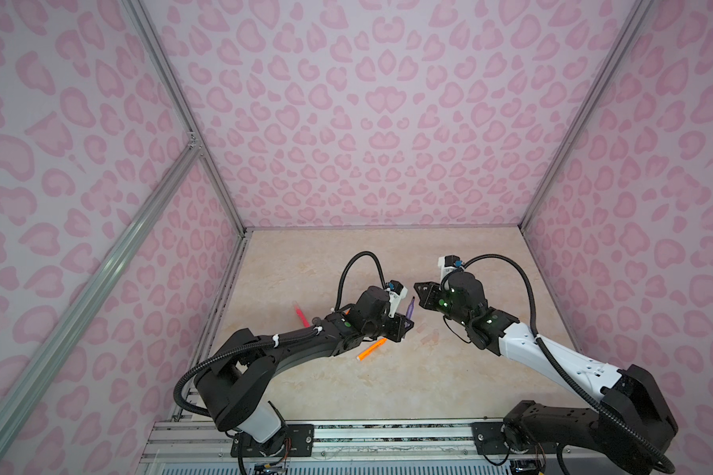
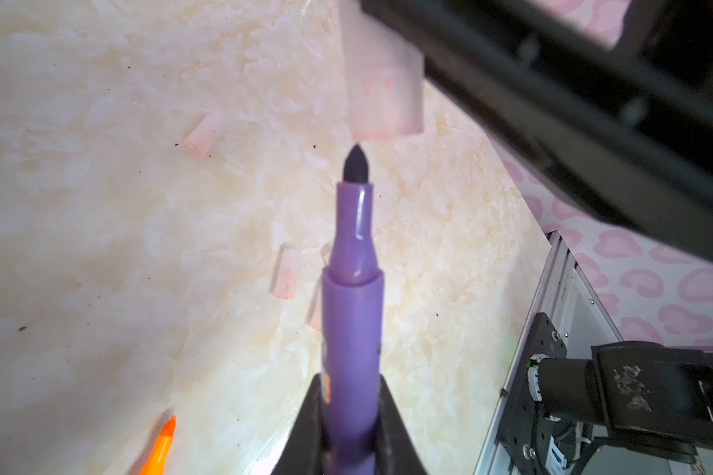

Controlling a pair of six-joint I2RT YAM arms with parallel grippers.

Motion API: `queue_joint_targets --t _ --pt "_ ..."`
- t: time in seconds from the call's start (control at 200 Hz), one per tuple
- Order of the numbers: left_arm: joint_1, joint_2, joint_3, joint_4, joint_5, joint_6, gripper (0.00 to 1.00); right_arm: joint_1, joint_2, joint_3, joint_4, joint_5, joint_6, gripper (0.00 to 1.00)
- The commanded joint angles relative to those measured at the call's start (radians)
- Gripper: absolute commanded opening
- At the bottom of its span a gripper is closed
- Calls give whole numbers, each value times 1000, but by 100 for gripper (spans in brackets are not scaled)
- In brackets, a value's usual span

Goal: Insert the pens into the pen caps
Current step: 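Bring the held cap over the purple marker tip with the right gripper, then push the cap down onto the marker tip with the right gripper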

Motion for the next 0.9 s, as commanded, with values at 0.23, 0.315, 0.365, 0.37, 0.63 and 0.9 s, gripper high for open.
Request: queue_joint_targets --t 0.23,0.315,0.365,0.37,0.63,0.9 --pt "0 -5 3 17 -6 11 3 1 24 -8 28 -33 21 0" --pt "0 -4 6 17 -7 11 3 2 24 -6 24 -27 14 0" --pt "0 -5 4 15 -10 10 3 1 23 -6 21 -28 14 0" --pt "-1 -6 4 16 -11 10 3 1 23 -6 22 -28 15 0" --pt "6 -20 -11 25 -37 -7 3 12 25 -51 91 -56 68 0" --pt "10 -49 -31 31 -63 -9 3 64 32 -90 167 -58 116 0"
